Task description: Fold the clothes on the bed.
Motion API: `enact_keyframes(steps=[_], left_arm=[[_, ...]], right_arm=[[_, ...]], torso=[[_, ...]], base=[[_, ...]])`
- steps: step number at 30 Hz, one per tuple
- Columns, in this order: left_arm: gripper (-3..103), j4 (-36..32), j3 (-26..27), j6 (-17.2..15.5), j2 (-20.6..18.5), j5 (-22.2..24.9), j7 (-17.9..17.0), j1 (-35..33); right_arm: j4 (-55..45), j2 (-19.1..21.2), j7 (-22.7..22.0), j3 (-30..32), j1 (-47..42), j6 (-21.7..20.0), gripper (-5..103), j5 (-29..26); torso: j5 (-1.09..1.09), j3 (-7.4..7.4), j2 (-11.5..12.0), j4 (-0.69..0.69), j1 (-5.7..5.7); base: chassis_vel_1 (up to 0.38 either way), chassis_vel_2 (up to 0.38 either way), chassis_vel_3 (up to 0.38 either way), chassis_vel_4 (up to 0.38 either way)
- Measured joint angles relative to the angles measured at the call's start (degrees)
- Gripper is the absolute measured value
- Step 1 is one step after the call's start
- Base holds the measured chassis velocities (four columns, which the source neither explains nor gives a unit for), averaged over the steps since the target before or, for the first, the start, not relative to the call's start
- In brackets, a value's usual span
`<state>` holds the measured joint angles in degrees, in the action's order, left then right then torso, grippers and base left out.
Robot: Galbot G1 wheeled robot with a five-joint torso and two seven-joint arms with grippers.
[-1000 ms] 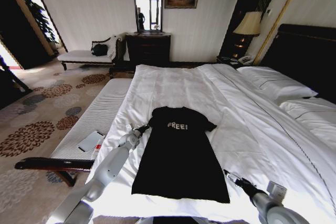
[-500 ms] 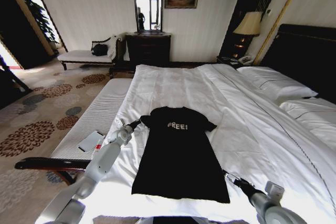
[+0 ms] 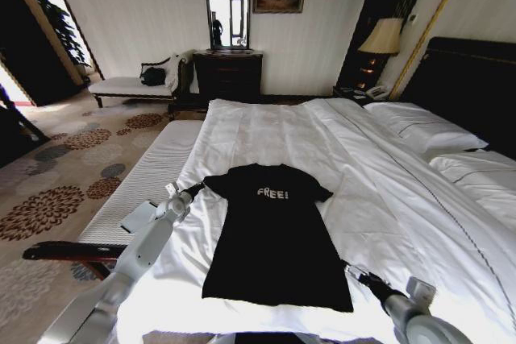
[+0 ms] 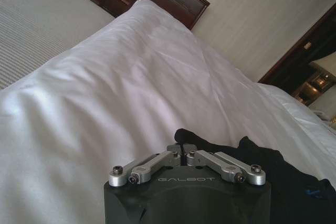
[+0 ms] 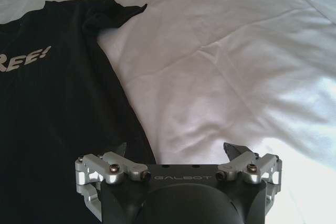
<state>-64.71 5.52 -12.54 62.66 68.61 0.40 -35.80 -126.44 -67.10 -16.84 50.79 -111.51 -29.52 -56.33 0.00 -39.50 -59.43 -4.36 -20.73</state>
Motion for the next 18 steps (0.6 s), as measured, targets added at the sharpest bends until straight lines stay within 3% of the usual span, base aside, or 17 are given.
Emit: enact_keyframes(steps=[8, 18], left_arm=[[0, -1.66, 1.01, 0.21, -0.80, -0.02, 0.00, -2.39], [0, -0.19, -0.11, 0.37, 0.88, -1.60, 0.00, 0.31]], right_arm=[[1.12, 3.90, -0.02, 0.79, 1.54, 0.00, 100, -1.43], [1.09, 2.41, 0.18, 0.80, 0.74, 0.11, 100, -1.07]], torso=[[0.01, 0.00, 0.00, 0.05, 0.00], [0.01, 0.00, 0.00, 0.02, 0.01]], base=[[0.000, 0.000, 0.000, 0.000], [0.000, 0.000, 0.000, 0.000]])
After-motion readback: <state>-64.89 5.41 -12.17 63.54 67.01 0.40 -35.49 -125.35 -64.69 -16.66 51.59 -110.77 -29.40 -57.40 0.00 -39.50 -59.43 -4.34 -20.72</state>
